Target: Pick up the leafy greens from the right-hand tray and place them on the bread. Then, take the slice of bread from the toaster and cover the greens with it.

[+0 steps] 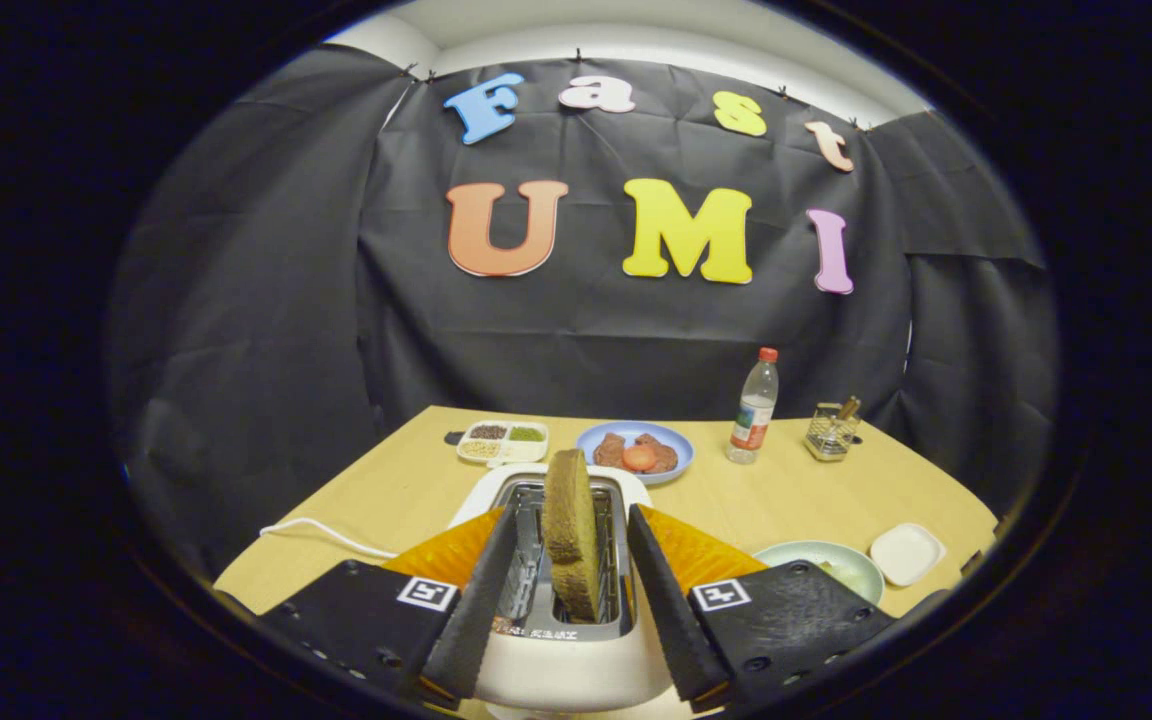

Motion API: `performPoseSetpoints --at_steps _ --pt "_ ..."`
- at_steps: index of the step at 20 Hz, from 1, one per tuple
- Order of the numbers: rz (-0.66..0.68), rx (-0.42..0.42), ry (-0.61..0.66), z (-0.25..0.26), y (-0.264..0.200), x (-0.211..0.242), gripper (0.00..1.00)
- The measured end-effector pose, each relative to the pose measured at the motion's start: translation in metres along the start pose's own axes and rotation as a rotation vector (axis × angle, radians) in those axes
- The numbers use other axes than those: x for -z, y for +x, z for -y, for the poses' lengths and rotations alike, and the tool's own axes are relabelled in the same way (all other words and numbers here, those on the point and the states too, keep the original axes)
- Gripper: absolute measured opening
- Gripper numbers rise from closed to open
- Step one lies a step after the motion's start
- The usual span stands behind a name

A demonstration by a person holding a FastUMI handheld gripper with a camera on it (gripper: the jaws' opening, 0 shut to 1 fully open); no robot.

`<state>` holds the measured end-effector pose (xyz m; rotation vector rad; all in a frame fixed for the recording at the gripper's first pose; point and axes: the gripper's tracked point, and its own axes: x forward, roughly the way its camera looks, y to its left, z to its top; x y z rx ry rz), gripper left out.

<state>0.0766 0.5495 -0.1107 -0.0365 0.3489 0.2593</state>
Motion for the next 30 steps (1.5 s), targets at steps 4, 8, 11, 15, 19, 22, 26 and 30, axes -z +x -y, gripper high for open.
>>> performPoseSetpoints --at_steps 4,8,11,15,19,22,26,30 --pt "-0.01 -0.006 0.005 0.0 0.008 -0.001 0.37" --pt "-0.002 -0.041 0.019 0.0 0.007 -0.004 0.14" --pt "0.019 -0.074 0.035 0.004 0.006 -0.013 0.11" --pt "0.069 -0.116 0.024 0.001 -0.009 -0.031 0.01" --pt "0.104 -0.159 0.041 0.004 -0.033 -0.05 0.01" --pt "0.145 -0.174 0.074 0.014 -0.052 -0.071 0.01" --pt "0.177 -0.183 0.11 0.031 -0.072 -0.088 0.01" --pt "0.196 -0.165 0.156 0.061 -0.085 -0.09 0.01"
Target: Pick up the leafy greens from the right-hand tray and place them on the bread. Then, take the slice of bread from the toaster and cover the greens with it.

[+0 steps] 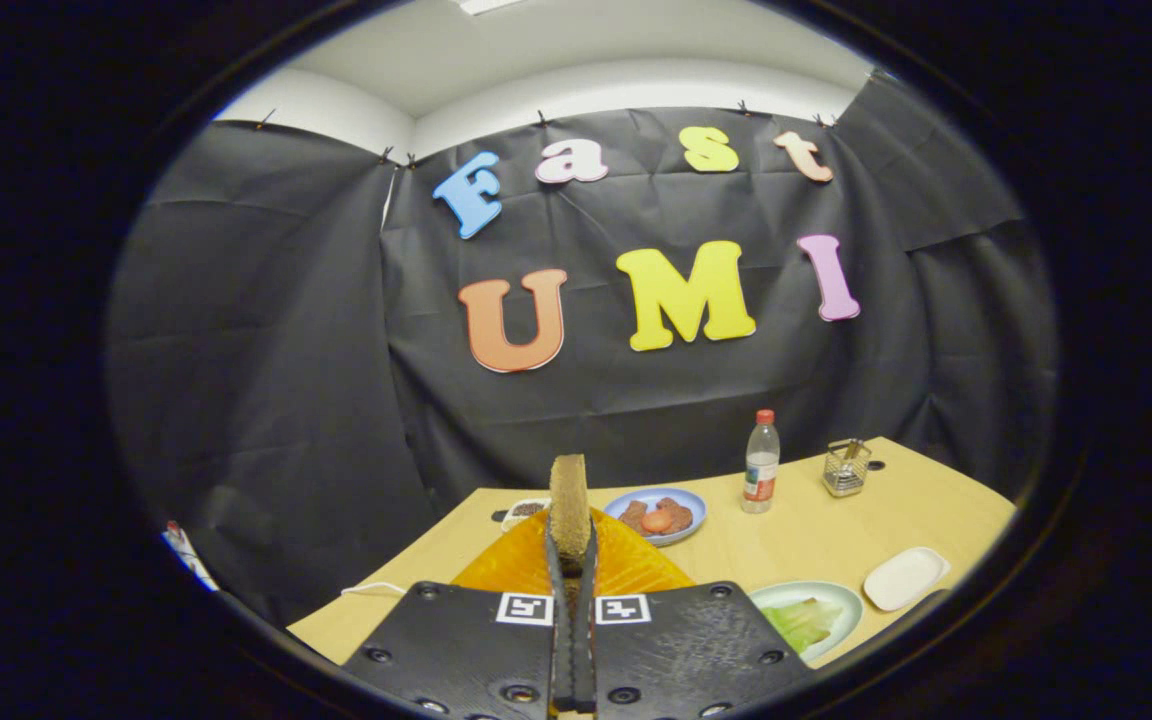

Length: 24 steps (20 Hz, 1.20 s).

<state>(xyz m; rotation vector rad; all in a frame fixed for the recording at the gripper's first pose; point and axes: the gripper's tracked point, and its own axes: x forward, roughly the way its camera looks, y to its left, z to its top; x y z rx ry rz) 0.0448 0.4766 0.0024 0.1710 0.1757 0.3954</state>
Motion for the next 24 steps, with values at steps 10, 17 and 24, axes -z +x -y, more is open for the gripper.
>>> performPoseSetpoints --at_steps 10,17,24 --pt "0.003 0.148 0.023 0.093 -0.011 0.027 0.01" --pt "-0.037 0.21 0.032 0.141 -0.006 0.07 0.01" --pt "-0.099 0.236 0.076 0.165 0.006 0.115 0.01"
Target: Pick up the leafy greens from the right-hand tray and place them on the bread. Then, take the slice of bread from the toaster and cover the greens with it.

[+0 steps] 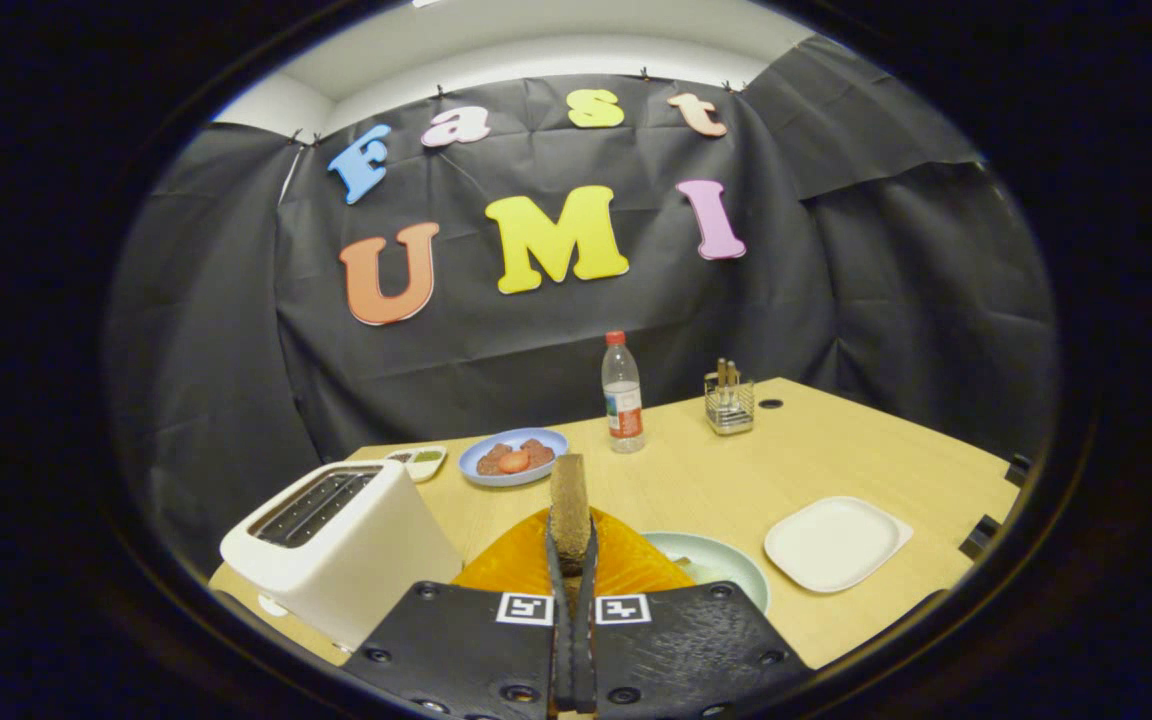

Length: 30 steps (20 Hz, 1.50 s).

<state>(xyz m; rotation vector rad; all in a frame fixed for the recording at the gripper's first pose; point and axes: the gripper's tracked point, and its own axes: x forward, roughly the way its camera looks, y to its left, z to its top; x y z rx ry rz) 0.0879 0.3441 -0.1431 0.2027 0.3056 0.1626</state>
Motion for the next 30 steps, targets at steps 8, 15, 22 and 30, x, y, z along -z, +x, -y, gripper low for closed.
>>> performPoseSetpoints --at_steps 8,15,22,30 --pt "-0.028 -0.007 0.069 0.006 0.009 0.023 0.01" --pt "-0.035 0.049 0.017 0.028 0.012 0.027 0.15" --pt "-0.135 0.12 -0.01 0.06 0.018 0.049 0.5" --pt "-0.213 0.187 -0.056 0.094 0.013 0.061 0.96"
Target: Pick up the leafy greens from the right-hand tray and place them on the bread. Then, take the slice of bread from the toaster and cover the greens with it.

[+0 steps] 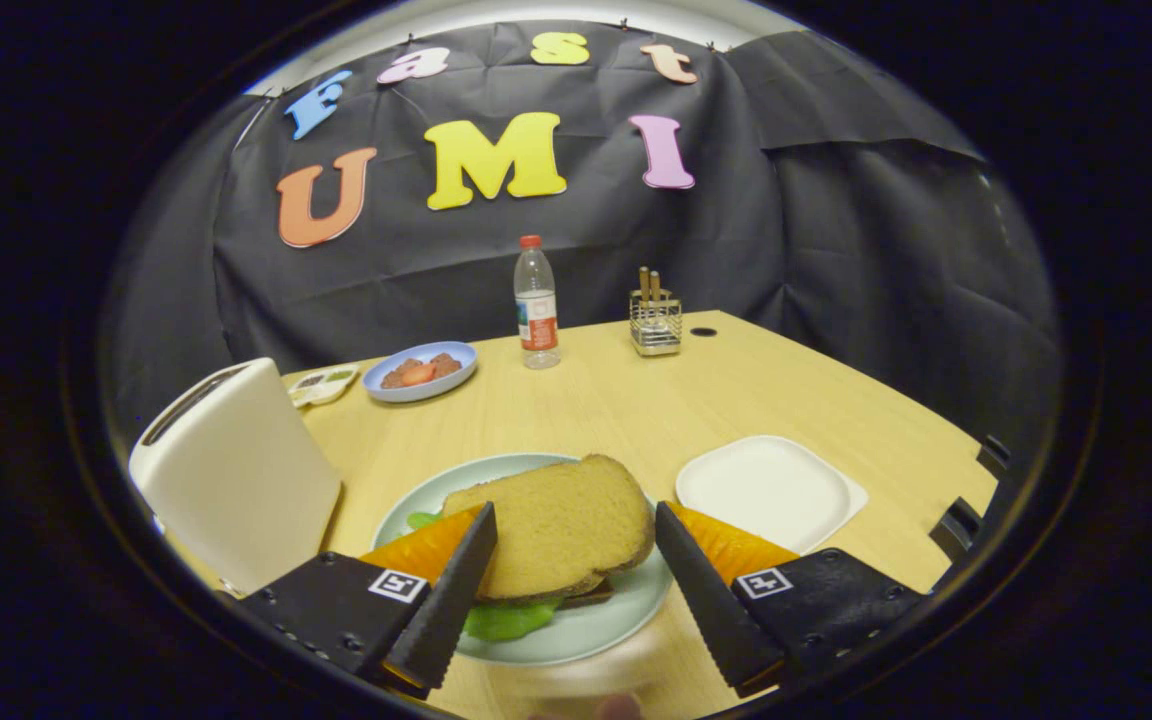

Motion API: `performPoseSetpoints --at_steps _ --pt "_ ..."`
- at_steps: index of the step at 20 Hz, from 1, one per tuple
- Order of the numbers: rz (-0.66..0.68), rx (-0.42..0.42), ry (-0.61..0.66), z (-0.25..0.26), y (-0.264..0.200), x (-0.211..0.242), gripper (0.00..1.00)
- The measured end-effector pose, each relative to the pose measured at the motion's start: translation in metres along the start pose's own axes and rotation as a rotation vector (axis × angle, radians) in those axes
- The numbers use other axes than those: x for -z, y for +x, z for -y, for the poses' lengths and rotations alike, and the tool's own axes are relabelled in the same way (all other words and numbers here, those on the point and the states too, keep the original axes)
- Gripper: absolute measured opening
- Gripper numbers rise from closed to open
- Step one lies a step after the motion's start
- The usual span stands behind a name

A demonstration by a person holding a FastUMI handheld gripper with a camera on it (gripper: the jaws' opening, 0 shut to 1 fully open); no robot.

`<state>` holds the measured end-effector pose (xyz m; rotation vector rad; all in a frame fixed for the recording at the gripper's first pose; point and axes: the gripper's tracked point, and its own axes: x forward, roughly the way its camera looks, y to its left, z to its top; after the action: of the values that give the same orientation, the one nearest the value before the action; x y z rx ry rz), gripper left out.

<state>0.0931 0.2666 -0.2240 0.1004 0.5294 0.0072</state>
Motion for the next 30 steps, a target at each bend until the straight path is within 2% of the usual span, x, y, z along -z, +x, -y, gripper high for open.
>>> performPoseSetpoints --at_steps 5,17,22,30 --pt "0.038 -0.011 -0.013 0.012 -0.013 -0.013 0.96" --pt "0.363 -0.139 -0.108 0.031 -0.102 -0.104 0.96" --pt "0.436 -0.144 -0.117 0.061 -0.137 -0.131 0.96" --pt "0.58 -0.073 -0.148 0.134 -0.191 -0.167 0.96"
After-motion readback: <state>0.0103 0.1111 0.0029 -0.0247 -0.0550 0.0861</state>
